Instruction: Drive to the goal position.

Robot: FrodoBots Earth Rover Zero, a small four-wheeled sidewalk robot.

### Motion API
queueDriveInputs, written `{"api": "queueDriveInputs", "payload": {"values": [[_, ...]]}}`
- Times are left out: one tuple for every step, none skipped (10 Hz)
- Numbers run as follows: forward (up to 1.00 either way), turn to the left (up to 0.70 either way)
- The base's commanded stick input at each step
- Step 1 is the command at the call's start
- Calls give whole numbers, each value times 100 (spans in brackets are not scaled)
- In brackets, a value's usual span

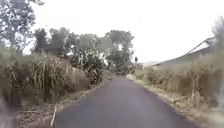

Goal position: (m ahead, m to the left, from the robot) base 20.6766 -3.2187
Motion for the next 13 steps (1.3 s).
{"api": "queueDriveInputs", "payload": {"values": [[85, 0], [85, 0], [85, 0], [85, 0], [85, 0], [85, 0], [85, 0], [85, 0], [85, 0], [85, 0], [85, 0], [85, 0], [85, 0]]}}
